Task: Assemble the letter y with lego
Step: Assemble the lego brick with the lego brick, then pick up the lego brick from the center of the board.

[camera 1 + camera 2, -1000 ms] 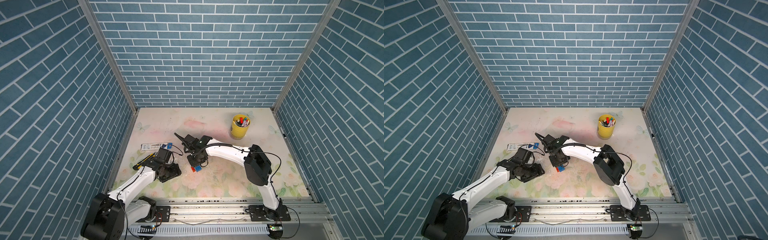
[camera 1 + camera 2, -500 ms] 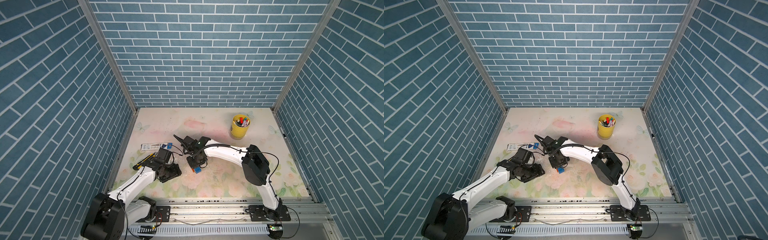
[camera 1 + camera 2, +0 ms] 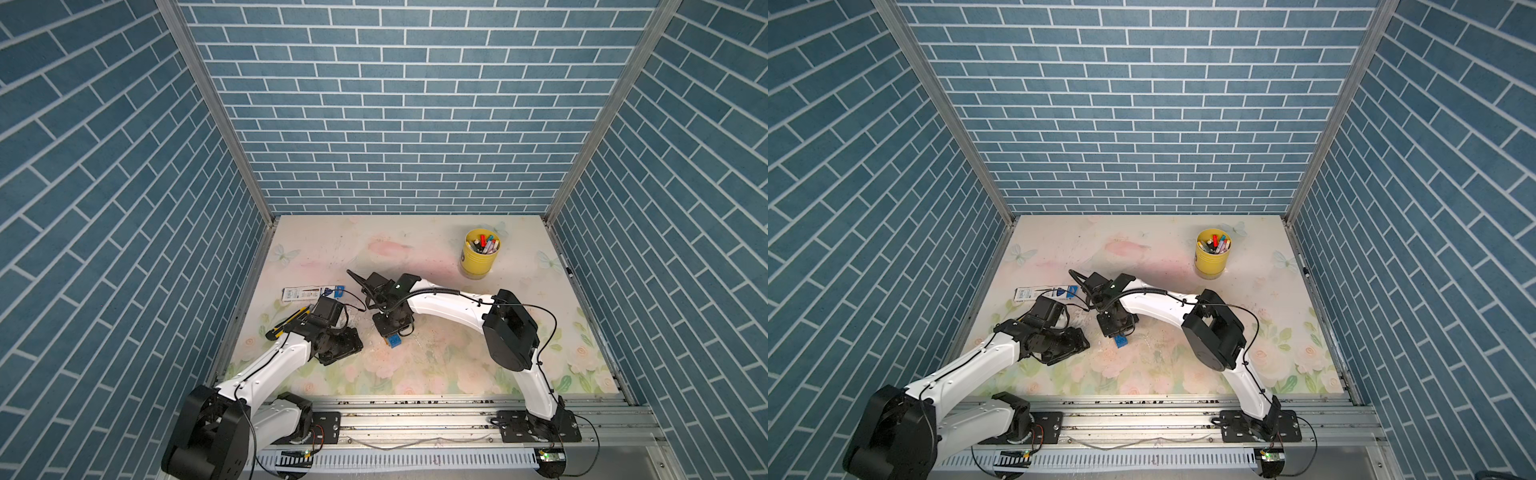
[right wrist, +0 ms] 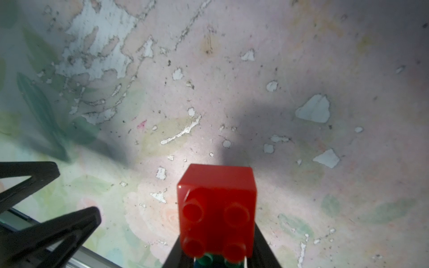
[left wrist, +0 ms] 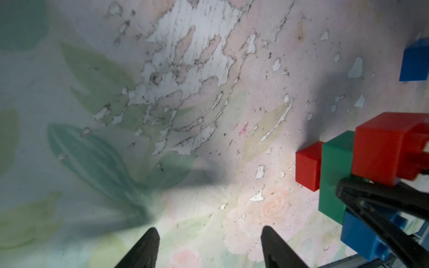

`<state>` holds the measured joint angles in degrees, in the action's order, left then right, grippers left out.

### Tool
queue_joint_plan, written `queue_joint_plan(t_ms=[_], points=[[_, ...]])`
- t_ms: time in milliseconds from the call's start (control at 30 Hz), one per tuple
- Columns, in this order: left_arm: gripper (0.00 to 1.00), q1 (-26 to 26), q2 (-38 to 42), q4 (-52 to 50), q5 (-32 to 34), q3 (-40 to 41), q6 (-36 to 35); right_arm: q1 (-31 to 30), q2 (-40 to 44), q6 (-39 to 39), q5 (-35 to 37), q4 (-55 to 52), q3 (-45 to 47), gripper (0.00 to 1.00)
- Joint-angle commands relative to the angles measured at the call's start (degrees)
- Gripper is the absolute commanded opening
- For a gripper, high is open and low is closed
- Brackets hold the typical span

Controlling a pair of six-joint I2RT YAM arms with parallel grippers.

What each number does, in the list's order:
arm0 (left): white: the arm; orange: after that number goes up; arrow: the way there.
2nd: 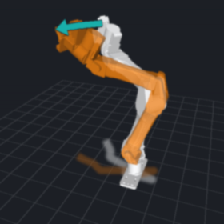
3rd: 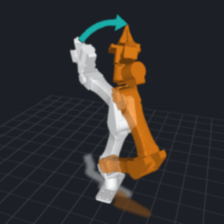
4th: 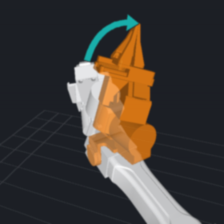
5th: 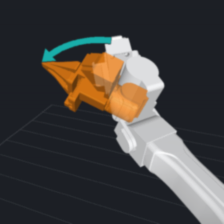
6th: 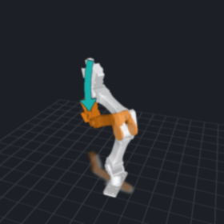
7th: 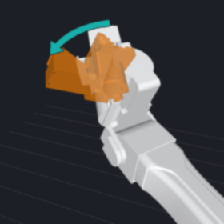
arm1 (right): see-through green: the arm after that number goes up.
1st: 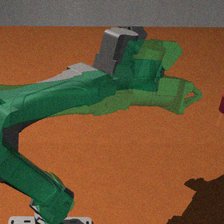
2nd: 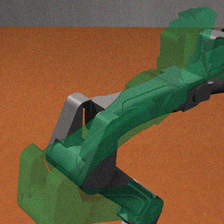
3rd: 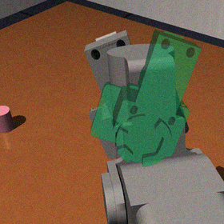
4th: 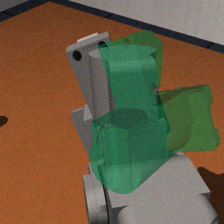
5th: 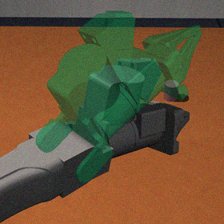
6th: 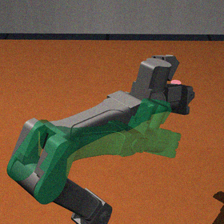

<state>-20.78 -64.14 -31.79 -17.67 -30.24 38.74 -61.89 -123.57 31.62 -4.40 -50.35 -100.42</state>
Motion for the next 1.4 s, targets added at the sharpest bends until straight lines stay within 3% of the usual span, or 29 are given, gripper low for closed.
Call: queue_joint_plan(t_ms=[0, 667, 1100, 1367], points=[[0.72, 0.10, -0.28, -0.89, 0.78, 0.32, -0.79, -0.42, -5.36, 0.90, -2.10, -0.88, 2.24, 0.23], [0.72, 0.04, -0.44, -1.69, 1.77, 0.18, -0.63, -0.34, -10.88, -0.26, -3.81, -1.65, 2.23, 0.22], [0.72, -0.47, 0.04, -0.90, 0.63, -0.23, -0.63, 2.65, 4.53, -1.46, 2.18, -1.68, 3.31, 0.22], [0.72, -2.18, -1.28, -0.65, 0.94, -2.98, -0.79, 5.12, 13.10, -1.14, 4.62, -1.36, 9.60, 0.23]])
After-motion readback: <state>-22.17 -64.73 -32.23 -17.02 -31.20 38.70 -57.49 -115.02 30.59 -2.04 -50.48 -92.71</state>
